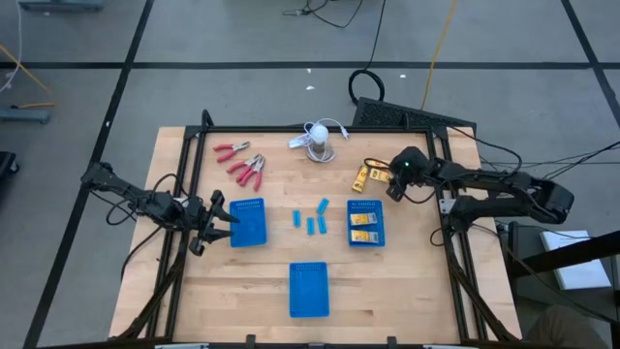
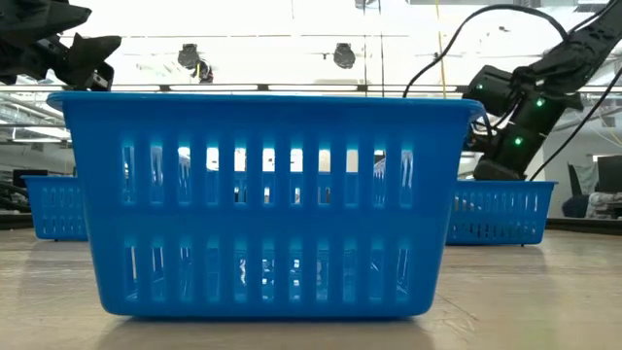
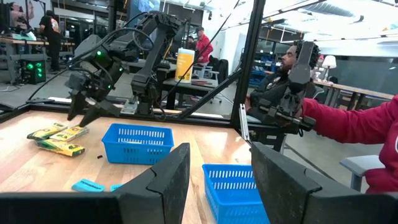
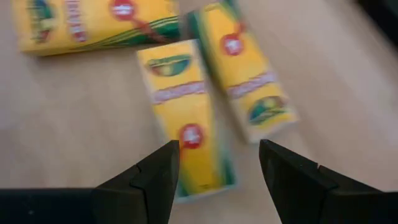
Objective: Pick & Place School Supplies
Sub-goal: Put the yellow crayon box into the top right blue bin
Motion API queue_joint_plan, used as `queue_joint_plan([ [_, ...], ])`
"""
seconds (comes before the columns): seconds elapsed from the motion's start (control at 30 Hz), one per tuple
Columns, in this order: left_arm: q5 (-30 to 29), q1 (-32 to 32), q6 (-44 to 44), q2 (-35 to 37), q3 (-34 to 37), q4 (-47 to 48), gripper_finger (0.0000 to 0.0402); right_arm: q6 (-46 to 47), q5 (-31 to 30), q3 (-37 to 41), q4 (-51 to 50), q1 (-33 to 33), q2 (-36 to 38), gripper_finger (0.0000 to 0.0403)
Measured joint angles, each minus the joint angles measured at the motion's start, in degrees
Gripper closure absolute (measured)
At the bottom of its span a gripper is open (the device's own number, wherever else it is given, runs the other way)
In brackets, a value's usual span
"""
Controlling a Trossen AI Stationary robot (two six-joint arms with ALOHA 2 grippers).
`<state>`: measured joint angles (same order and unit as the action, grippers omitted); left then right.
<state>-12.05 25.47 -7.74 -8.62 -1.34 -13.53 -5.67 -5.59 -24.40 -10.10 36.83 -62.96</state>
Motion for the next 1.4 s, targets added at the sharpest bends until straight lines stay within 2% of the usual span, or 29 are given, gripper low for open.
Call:
queue_joint_plan([
  [0.1, 0.0, 0.0, 0.0, 0.0, 0.0, 0.0, 0.0229, 0.1, 2.8, 1.5, 2.5, 0.5, 0.0, 0.0188],
  [0.43, 0.0, 0.0, 0.0, 0.0, 0.0, 0.0, 0.0229, -4.1, 0.8, 4.8, 8.8, 1.1, -0.2, 0.0188],
  [0.67, 0.0, 0.0, 0.0, 0.0, 0.0, 0.0, 0.0229, -4.2, -0.2, 6.3, 12.9, 1.1, -3.7, 0.0188],
  [0.83, 0.0, 0.0, 0.0, 0.0, 0.0, 0.0, 0.0229, -0.2, 2.9, 6.3, 12.1, 0.9, -6.3, 0.0188],
  [0.9, 0.0, 0.0, 0.0, 0.0, 0.0, 0.0, 0.0229, 3.0, 5.3, 6.3, 11.3, 0.5, -6.2, 0.0188],
  [1.07, 0.0, 0.0, 0.0, 0.0, 0.0, 0.0, 0.0229, 9.0, 6.7, 6.3, 8.7, 0.3, -4.7, 0.0188],
  [1.27, 0.0, 0.0, 0.0, 0.0, 0.0, 0.0, 0.0229, 6.7, 6.3, 6.4, 9.9, 0.2, -3.4, 0.0188],
  [1.4, 0.0, 0.0, 0.0, 0.0, 0.0, 0.0, 0.0229, 8.5, 6.0, 6.5, 12.9, 0.1, -3.5, 0.0188],
])
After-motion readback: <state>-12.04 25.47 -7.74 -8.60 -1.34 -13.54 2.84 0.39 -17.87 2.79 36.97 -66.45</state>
